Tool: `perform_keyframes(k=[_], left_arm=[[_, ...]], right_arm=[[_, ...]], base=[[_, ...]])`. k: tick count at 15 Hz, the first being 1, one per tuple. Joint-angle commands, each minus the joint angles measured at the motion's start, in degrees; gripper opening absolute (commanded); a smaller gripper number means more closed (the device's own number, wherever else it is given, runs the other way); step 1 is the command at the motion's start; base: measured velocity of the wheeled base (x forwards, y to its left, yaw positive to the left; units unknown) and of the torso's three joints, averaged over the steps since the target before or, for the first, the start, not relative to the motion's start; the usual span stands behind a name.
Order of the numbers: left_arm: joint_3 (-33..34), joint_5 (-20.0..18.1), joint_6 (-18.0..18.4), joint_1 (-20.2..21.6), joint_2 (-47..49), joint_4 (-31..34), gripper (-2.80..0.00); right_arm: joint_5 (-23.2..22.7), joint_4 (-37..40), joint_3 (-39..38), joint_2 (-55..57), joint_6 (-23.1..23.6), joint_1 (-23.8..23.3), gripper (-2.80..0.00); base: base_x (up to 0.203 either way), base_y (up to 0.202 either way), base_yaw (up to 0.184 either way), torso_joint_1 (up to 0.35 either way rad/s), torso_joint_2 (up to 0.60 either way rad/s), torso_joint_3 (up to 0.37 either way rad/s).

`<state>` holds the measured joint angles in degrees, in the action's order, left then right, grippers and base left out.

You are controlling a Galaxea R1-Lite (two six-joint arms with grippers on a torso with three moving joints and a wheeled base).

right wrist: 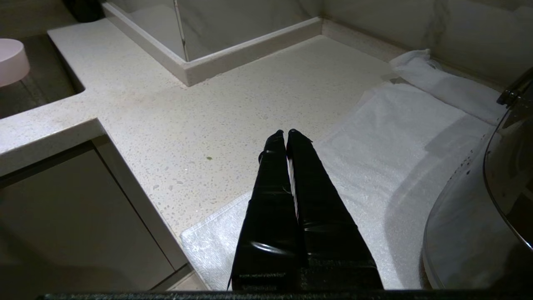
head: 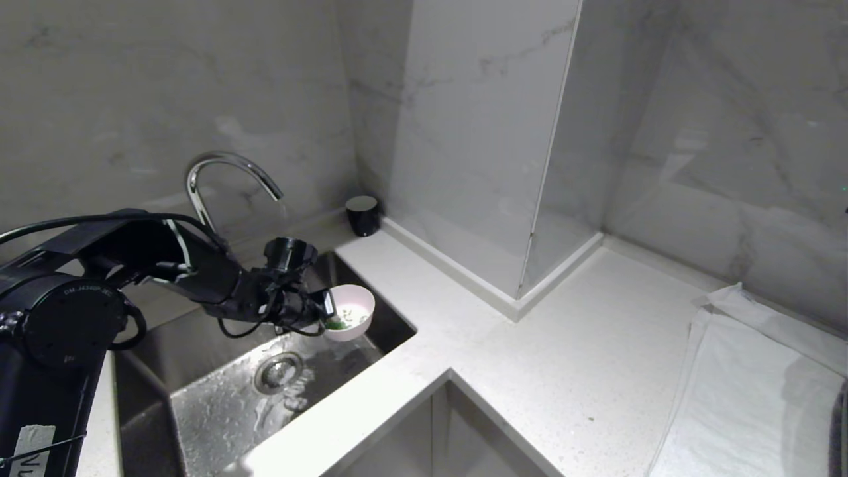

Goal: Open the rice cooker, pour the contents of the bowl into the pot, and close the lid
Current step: Fill a bowl with water from the tap

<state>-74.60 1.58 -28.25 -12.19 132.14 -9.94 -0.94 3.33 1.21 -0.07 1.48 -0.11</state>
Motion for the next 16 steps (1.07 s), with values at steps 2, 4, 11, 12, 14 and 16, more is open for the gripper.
perform_keyframes(k=[2,4,11,12,14,16], left_arm=[[0.64,-0.82,-0.10,4.80,1.07,-0.42,-2.80],[0.62,-1.14,-0.06,6.60,1.44,-0.51,-2.80],[-3.88,-0.53,-0.13,11.77,4.30,-2.63,-2.80],[-4.81,-0.56,-0.14,12.07,4.92,-2.64,-2.80],[-7.41,-0.27,-0.16,12.33,6.29,-2.61,-2.80],[-10.10,1.15,-0.23,12.36,7.99,-2.39,-2.80]], right_arm=[[-0.03,0.01,0.02,-0.01,0.02,-0.03,-2.80],[-0.03,0.01,0.02,0.01,0.02,0.02,-2.80],[-0.03,0.01,0.02,-0.01,0.02,-0.05,-2.80],[-0.03,0.01,0.02,0.05,0.02,0.01,-2.80],[-0.03,0.01,0.02,-0.01,0.02,0.02,-2.80],[-0.03,0.01,0.02,0.03,0.02,0.02,-2.80]], base=[[0.000,0.000,0.000,0.000,0.00,0.000],[0.000,0.000,0.000,0.000,0.00,0.000],[0.000,0.000,0.000,0.000,0.00,0.000],[0.000,0.000,0.000,0.000,0.00,0.000],[0.000,0.000,0.000,0.000,0.00,0.000],[0.000,0.000,0.000,0.000,0.00,0.000]])
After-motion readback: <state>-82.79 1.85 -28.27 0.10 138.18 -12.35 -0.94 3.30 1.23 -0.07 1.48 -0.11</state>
